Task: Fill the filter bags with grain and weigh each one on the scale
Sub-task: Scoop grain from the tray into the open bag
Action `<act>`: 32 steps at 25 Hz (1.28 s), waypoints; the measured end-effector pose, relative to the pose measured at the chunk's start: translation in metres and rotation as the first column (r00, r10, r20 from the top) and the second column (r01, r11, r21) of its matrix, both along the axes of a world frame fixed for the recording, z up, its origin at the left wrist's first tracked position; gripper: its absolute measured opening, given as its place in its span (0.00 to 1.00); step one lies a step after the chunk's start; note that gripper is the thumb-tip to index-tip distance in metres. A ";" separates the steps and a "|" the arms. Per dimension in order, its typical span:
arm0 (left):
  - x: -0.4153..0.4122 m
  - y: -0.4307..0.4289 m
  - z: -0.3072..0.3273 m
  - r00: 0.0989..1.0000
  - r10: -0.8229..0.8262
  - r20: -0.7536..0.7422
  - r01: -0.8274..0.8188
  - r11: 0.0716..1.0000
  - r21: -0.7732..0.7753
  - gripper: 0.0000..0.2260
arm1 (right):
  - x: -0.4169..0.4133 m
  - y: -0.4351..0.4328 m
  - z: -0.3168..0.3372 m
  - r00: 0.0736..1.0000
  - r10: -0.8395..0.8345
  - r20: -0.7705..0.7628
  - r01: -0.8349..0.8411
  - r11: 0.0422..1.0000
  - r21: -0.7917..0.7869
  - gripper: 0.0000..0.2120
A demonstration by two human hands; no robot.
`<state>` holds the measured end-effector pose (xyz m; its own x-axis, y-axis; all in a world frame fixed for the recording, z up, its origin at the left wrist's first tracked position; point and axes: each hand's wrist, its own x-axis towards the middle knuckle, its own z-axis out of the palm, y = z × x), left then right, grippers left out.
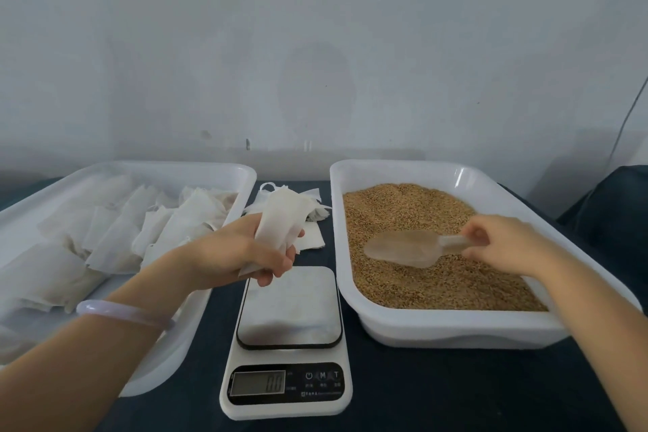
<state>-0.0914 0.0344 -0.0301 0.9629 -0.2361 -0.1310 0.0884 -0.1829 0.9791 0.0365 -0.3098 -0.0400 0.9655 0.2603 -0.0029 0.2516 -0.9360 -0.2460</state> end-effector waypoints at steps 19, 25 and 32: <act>0.002 -0.002 -0.003 0.999 0.048 0.018 -0.049 0.999 0.022 0.19 | 0.023 0.012 -0.005 0.967 -0.142 0.214 0.174 0.975 -0.136 0.12; 0.002 -0.003 -0.004 0.998 0.060 0.027 -0.061 0.997 0.051 0.17 | 0.010 -0.012 0.001 0.995 -0.101 0.022 0.097 0.984 0.147 0.16; 0.002 -0.004 -0.004 0.997 0.065 0.036 -0.068 0.992 0.105 0.15 | -0.009 -0.028 0.010 0.986 -0.100 0.136 0.099 0.995 0.014 0.15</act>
<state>-0.0894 0.0306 -0.0343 0.9801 -0.1576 -0.1204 0.0723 -0.2809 0.9570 0.0276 -0.3383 -0.0300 0.9778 0.1627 0.1323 0.1893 -0.9563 -0.2228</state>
